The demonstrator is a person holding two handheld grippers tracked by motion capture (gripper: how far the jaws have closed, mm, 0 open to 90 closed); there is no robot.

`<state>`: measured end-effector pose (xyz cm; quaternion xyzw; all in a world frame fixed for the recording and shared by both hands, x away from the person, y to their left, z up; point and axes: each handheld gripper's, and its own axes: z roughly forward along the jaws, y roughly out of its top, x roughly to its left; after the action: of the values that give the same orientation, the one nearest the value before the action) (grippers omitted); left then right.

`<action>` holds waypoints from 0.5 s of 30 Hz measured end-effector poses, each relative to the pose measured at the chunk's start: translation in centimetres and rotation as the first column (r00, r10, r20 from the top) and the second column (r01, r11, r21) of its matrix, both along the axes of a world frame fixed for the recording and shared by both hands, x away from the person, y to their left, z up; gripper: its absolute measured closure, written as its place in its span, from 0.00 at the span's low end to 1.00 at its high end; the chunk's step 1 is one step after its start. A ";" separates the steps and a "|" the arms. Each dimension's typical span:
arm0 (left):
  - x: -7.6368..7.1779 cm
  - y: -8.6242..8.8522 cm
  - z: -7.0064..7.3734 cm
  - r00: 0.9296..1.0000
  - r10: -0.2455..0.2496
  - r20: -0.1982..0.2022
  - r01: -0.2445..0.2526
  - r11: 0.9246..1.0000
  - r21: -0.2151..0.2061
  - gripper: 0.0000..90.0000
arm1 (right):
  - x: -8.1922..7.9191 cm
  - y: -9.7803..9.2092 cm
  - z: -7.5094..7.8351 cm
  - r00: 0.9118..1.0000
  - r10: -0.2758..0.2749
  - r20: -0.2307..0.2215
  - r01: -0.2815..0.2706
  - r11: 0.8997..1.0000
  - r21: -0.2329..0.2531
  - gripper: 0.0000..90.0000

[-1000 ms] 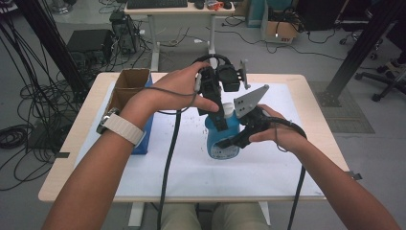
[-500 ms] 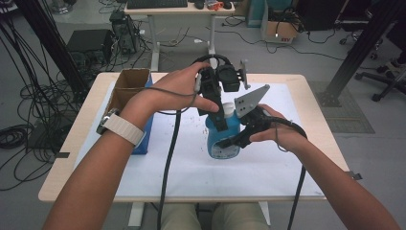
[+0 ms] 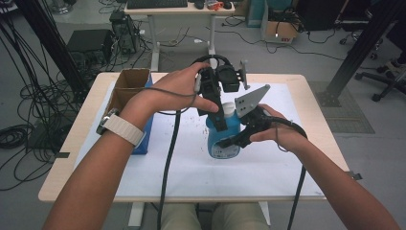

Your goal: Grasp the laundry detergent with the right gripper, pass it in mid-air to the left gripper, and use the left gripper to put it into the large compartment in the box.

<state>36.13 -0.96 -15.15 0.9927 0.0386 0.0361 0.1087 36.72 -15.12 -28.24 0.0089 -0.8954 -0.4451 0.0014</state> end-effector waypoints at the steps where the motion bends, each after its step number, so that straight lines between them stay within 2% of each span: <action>1: 0.0 0.0 0.0 1.000 0.000 0.001 0.000 1.000 -0.001 0.08 | -0.1 0.0 0.0 1.000 -0.007 -0.001 0.007 1.000 -0.003 0.48; 15: -0.1 0.0 0.0 1.000 0.000 0.002 0.000 1.000 0.004 0.08 | 0.0 0.1 0.0 1.000 0.010 0.005 -0.010 1.000 -0.002 0.48</action>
<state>36.08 -0.97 -15.16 0.9928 0.0385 0.0373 0.1069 36.75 -15.03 -28.27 0.0146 -0.8958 -0.4443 0.0012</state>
